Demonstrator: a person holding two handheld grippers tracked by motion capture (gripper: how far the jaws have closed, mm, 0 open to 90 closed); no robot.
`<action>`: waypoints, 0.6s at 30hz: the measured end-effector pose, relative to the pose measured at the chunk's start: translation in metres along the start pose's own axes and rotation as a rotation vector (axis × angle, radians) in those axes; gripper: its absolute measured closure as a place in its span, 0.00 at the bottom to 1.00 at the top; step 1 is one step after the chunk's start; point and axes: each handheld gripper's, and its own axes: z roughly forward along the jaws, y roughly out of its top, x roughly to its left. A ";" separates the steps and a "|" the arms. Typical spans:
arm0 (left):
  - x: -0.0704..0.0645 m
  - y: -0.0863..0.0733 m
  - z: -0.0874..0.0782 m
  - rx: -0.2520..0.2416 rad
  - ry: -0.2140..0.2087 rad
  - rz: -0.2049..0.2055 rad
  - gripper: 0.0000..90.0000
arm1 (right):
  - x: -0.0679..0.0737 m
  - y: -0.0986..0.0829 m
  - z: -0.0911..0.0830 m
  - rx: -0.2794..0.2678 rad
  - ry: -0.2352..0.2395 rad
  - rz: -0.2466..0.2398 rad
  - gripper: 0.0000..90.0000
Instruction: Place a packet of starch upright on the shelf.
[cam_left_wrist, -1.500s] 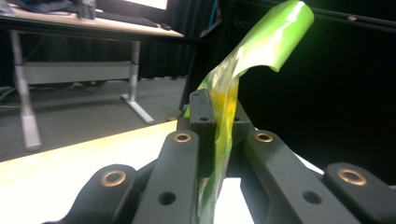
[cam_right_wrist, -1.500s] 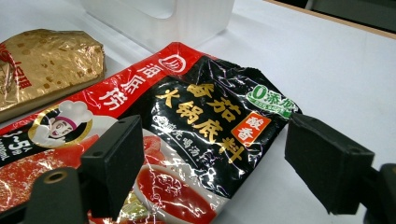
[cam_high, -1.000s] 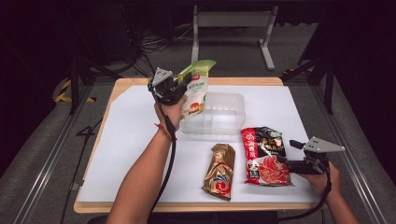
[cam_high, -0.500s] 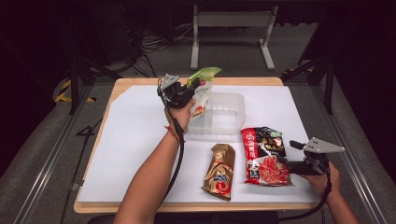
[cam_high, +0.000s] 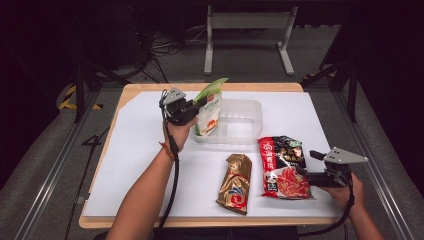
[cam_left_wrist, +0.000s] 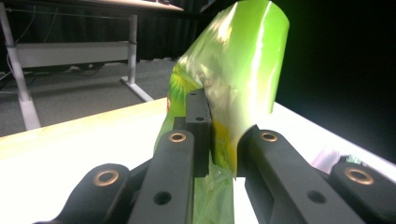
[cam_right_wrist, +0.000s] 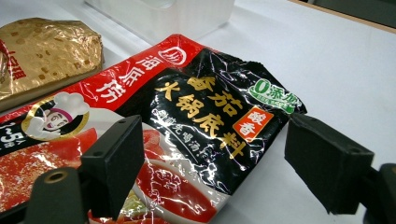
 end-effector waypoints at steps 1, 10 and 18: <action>0.000 -0.001 -0.002 0.005 0.002 0.008 0.93 | 0.000 0.000 0.000 -0.002 0.000 0.001 0.23; 0.000 -0.005 -0.012 0.058 0.005 0.105 0.93 | 0.000 0.001 0.001 0.002 -0.002 -0.001 0.23; -0.007 -0.009 -0.017 0.100 -0.005 0.190 0.93 | -0.002 0.001 0.002 0.010 -0.008 0.008 0.23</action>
